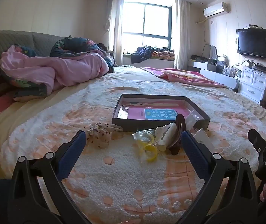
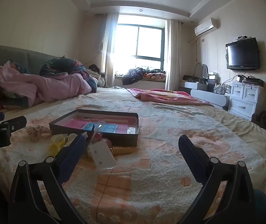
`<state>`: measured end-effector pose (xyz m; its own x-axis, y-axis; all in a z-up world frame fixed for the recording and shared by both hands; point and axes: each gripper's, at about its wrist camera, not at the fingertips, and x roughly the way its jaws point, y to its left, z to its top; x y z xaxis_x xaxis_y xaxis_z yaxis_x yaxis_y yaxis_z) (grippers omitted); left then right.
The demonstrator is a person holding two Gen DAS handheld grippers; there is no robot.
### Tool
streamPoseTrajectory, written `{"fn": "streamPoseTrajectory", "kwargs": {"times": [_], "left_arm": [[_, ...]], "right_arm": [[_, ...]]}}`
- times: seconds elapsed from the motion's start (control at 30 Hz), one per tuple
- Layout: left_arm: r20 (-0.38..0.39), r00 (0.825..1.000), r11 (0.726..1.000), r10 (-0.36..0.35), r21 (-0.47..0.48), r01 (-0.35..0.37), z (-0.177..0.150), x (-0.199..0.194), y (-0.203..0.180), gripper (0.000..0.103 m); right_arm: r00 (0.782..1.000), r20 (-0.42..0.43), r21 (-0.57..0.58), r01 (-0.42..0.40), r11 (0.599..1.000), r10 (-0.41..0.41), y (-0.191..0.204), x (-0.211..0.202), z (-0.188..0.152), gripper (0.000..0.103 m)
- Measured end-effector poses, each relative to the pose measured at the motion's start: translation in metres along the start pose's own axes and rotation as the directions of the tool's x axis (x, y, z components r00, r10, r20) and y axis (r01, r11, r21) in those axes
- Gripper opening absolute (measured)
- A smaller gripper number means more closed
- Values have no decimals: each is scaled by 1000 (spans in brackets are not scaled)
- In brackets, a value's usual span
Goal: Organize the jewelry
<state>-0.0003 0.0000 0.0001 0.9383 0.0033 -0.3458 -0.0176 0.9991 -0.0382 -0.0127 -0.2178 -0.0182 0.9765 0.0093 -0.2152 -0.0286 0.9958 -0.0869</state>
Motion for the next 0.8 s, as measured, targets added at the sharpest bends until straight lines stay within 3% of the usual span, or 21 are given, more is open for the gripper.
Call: {"fn": "streamPoseTrajectory", "kwargs": {"times": [0.8], "left_arm": [[-18,1000,1000,2,1,-2,-1,1,0,93]], "right_arm": [[1000,-11,-2,-23,1000,23,1,2,2,97]]}}
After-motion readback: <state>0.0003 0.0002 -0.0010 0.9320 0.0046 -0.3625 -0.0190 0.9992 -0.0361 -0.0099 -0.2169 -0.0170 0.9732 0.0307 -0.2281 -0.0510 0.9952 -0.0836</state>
